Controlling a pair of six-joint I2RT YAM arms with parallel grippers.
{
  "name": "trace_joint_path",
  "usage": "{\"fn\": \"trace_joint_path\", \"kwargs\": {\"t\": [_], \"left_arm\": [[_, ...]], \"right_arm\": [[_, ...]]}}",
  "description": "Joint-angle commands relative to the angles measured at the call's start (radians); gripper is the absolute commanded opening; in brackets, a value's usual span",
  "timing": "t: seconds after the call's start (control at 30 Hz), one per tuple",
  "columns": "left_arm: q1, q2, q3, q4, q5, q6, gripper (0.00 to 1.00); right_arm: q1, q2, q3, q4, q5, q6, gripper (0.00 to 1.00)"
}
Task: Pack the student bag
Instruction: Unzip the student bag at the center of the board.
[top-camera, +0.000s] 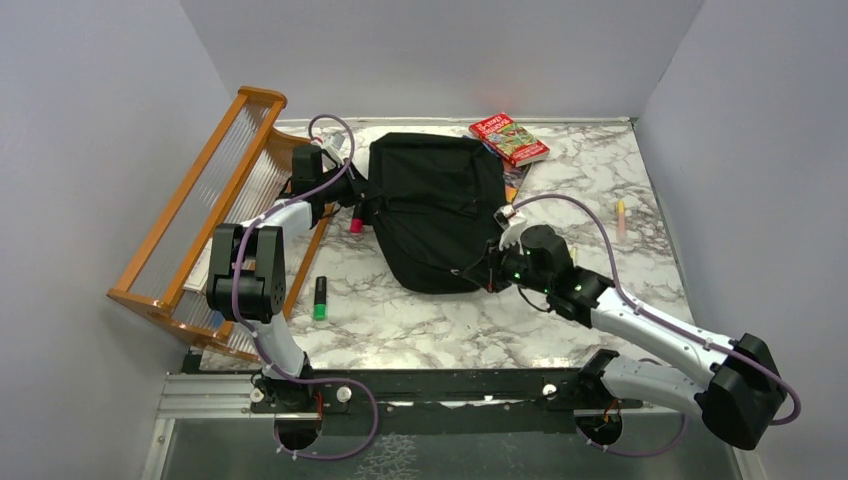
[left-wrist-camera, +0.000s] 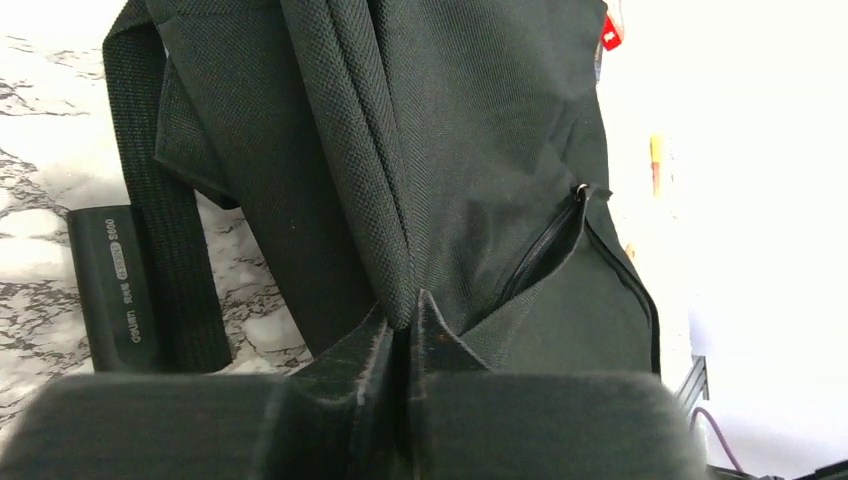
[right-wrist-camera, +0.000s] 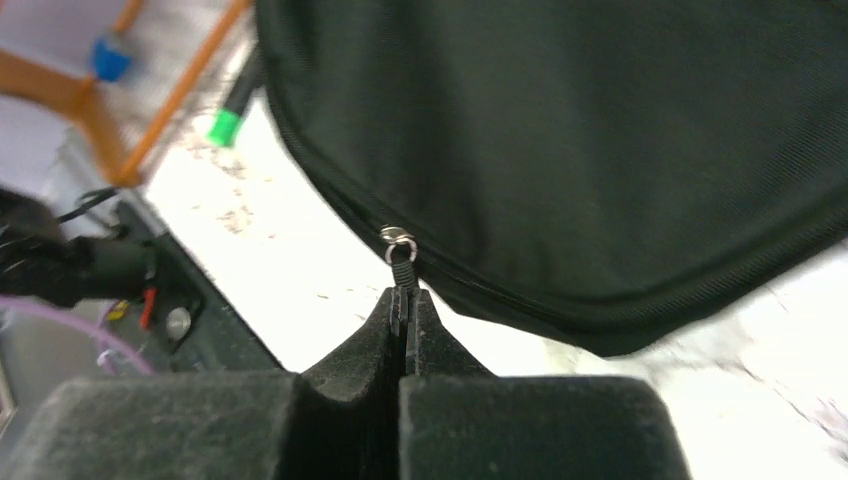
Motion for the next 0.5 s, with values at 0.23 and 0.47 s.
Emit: {"fn": "trace_joint_path", "kwargs": {"t": [0.23,0.47], "left_arm": [[-0.041,-0.215,-0.043,-0.032,-0.107,0.189,0.63],[-0.214,-0.392,-0.128,-0.085,-0.102,0.402,0.72]], "right_arm": [[0.004,0.047,0.083,-0.13,0.247,0.089,0.01],[0.004,0.066,0.125,-0.13,0.3,0.097,0.0]]}}
